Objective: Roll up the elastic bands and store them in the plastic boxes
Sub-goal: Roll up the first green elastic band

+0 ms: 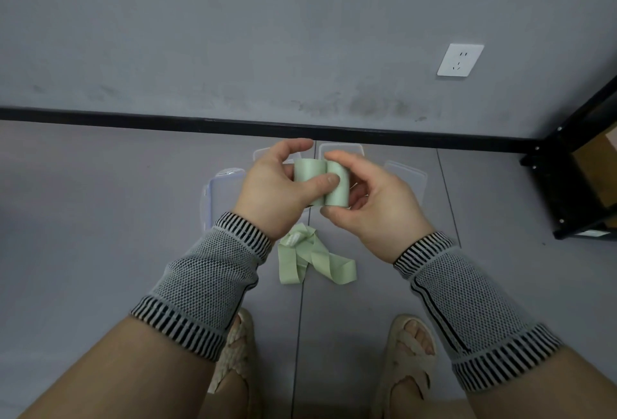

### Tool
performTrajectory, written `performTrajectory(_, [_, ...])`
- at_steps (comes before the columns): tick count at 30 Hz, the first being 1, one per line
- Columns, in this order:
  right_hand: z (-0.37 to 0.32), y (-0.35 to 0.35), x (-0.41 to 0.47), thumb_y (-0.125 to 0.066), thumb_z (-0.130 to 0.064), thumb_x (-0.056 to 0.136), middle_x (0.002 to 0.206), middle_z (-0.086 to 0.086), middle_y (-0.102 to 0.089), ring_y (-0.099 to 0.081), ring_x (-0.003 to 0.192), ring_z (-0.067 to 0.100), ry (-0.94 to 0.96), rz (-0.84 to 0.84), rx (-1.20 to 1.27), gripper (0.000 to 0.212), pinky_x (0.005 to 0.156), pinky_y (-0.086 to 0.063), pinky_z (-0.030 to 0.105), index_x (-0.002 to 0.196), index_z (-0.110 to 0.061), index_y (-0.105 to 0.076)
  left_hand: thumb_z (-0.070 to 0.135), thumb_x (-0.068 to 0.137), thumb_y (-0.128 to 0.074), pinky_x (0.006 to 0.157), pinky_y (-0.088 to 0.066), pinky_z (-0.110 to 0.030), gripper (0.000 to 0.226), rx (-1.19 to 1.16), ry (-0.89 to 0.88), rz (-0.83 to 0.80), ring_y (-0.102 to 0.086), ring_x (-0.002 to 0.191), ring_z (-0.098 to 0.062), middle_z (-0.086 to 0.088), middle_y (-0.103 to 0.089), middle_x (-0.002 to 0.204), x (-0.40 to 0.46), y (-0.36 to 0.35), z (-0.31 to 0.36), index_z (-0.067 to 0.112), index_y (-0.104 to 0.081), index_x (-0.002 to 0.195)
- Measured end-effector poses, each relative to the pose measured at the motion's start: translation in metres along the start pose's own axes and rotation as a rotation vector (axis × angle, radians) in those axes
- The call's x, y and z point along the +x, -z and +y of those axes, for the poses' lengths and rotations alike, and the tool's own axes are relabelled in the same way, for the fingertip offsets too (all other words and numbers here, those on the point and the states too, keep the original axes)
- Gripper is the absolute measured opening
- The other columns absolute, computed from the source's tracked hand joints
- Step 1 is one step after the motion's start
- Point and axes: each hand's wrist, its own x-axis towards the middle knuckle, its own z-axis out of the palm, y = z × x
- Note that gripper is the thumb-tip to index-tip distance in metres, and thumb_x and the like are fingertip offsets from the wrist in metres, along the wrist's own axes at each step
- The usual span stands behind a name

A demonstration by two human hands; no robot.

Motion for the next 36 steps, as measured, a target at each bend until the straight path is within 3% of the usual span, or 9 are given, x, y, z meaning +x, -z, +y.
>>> performTrajectory(6, [0.000,0.000,-0.004,-0.080,-0.021,0.071,0.104,-0.006,-0.056,-0.058,0.078,0.010,-0.015,-0.034,-0.021,0.083,0.077,-0.053,0.026,0.139,-0.042,-0.038,0.007,0.075,-0.075,0.077,-0.058,-0.040,0.050,-0.055,0.069,-0.028,-0.070,0.081,-0.025,-0.015,-0.070,0.092,0.001,0.001,0.001,0.019,-0.053,0.118])
performTrajectory(10, [-0.001,0.003,-0.003,-0.080,-0.020,0.070,0.098,-0.007,-0.057,-0.057,0.072,0.005,-0.010,-0.030,-0.079,0.068,0.078,-0.054,0.029,0.129,-0.035,-0.049,0.003,0.076,-0.073,0.067,-0.059,-0.030,0.051,-0.077,0.091,-0.065,-0.070,0.072,-0.018,-0.011,-0.070,0.086,0.000,0.002,0.003,0.017,-0.052,0.120])
performTrajectory(16, [-0.002,0.006,-0.002,-0.080,-0.011,0.072,0.087,-0.002,-0.068,-0.068,0.076,0.015,-0.081,-0.082,0.188,0.053,0.078,-0.058,0.035,0.107,-0.041,-0.054,-0.003,0.083,-0.063,0.065,-0.059,-0.030,0.042,-0.083,0.102,-0.046,-0.069,0.070,-0.017,-0.011,-0.070,0.086,0.003,0.011,0.004,0.016,-0.052,0.119])
performTrajectory(23, [-0.003,0.013,-0.002,-0.078,-0.001,0.070,0.083,-0.002,-0.070,-0.068,0.079,0.016,-0.068,-0.092,0.428,0.053,0.076,-0.056,0.026,0.108,-0.033,-0.057,-0.003,0.082,-0.064,0.059,-0.056,-0.026,0.038,-0.142,0.101,-0.020,-0.070,0.068,-0.015,-0.006,-0.071,0.078,0.004,0.021,0.010,0.018,-0.054,0.112])
performTrajectory(30, [-0.001,0.007,-0.001,-0.082,-0.007,0.067,0.082,0.007,-0.065,-0.062,0.067,0.014,-0.032,-0.061,0.187,0.054,0.069,-0.057,0.029,0.102,-0.040,-0.058,-0.004,0.082,-0.064,0.058,-0.057,-0.029,0.037,-0.064,0.059,-0.030,-0.069,0.065,-0.016,-0.005,-0.070,0.076,0.001,0.011,0.007,0.021,-0.053,0.107])
performTrajectory(33, [-0.001,0.004,-0.001,-0.081,-0.009,0.067,0.072,-0.003,-0.057,-0.052,0.057,0.001,-0.020,-0.015,0.092,0.051,0.063,-0.049,0.021,0.102,-0.039,-0.058,-0.001,0.081,-0.066,0.067,-0.059,-0.038,0.037,-0.006,0.031,-0.011,-0.070,0.072,-0.022,-0.007,-0.071,0.079,0.001,0.007,0.005,0.021,-0.053,0.107])
performTrajectory(36, [-0.001,0.005,-0.001,-0.079,-0.014,0.068,0.069,-0.011,-0.054,-0.051,0.056,0.000,-0.018,0.007,0.002,0.049,0.061,-0.047,0.017,0.106,-0.036,-0.058,0.004,0.079,-0.069,0.074,-0.058,-0.044,0.037,0.032,0.011,-0.004,-0.070,0.078,-0.027,-0.010,-0.071,0.083,0.000,0.001,0.006,0.022,-0.054,0.107])
